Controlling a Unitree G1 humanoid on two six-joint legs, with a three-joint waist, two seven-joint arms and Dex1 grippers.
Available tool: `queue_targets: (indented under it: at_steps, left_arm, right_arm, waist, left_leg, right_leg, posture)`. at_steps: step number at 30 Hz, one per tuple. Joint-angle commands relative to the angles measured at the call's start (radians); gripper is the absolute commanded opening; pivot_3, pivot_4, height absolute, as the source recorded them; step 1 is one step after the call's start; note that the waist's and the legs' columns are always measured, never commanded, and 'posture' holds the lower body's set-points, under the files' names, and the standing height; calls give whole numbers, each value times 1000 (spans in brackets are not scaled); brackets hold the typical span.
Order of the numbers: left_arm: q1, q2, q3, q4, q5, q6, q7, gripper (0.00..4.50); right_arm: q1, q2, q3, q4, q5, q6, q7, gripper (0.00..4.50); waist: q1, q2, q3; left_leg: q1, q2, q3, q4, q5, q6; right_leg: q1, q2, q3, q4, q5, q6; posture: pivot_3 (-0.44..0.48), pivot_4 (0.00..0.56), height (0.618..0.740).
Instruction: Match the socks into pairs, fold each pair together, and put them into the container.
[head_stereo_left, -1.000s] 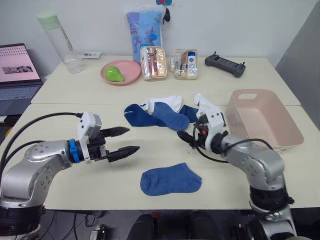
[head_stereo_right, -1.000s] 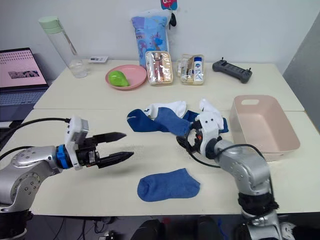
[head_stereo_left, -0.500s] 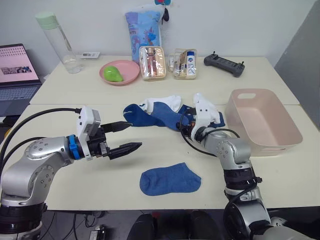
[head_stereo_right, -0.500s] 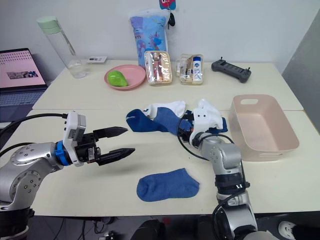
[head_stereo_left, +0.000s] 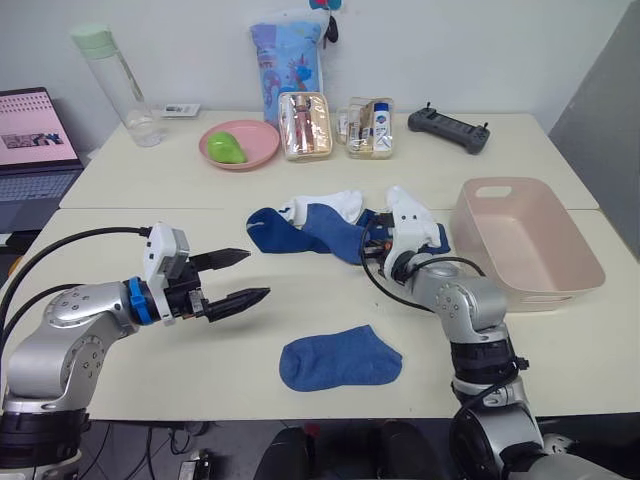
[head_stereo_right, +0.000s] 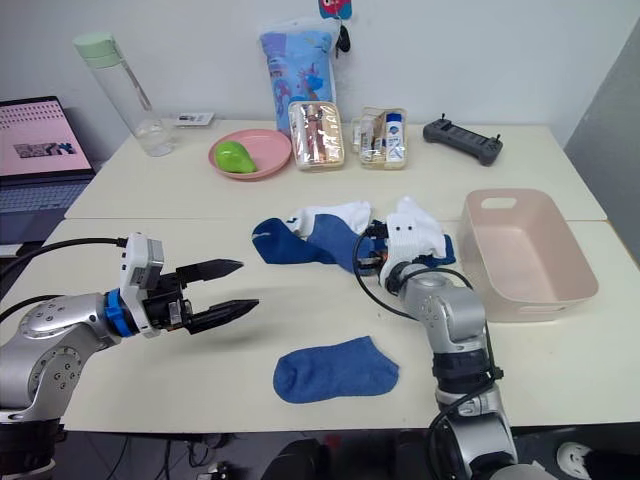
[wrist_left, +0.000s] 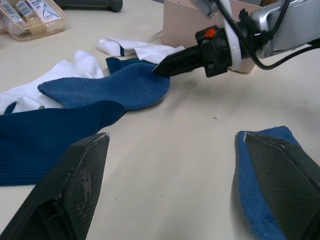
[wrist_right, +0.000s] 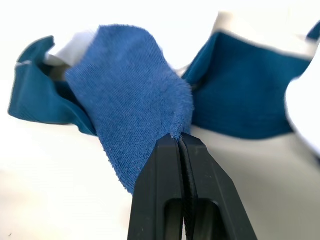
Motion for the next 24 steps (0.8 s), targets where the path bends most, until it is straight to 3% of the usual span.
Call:
queue_targets:
  at_steps: [1, 9, 13, 24]
  left_arm:
    - [5, 5, 13, -7, 3, -25, -9, 4500]
    - [31, 12, 23, -10, 7, -36, -16, 4500]
    - [41, 20, 30, -18, 5, -34, -17, 4500]
    - [32, 56, 41, -1, -1, -26, -23, 4500]
  right_arm:
    - [13, -79, -16, -158, 79, 96, 92, 36]
    - [-6, -276, -87, -360, 252, 277, 259, 36]
    - [-119, -334, -151, -389, 381, 368, 356, 36]
    - [-231, -302, -99, -356, 564, 422, 449, 36]
  waist:
    - [1, 0, 0]
    - [-1, 1, 0]
    - [-2, 2, 2]
    - [-1, 2, 1]
  left_leg:
    - [0, 0, 0, 0, 0, 0]
    - [0, 0, -1, -1, 0, 0]
    - [0, 1, 0, 0, 0, 0]
    - [-1, 0, 0, -1, 0, 0]
  right_leg:
    - [0, 0, 0, 0, 0, 0]
    - [0, 0, -1, -1, 0, 0]
    - [0, 0, 0, 0, 0, 0]
    - [0, -1, -1, -1, 0, 0]
  posture:
    - [0, 150, 733]
    - [0, 150, 733]
    - [0, 150, 733]
    - [0, 150, 733]
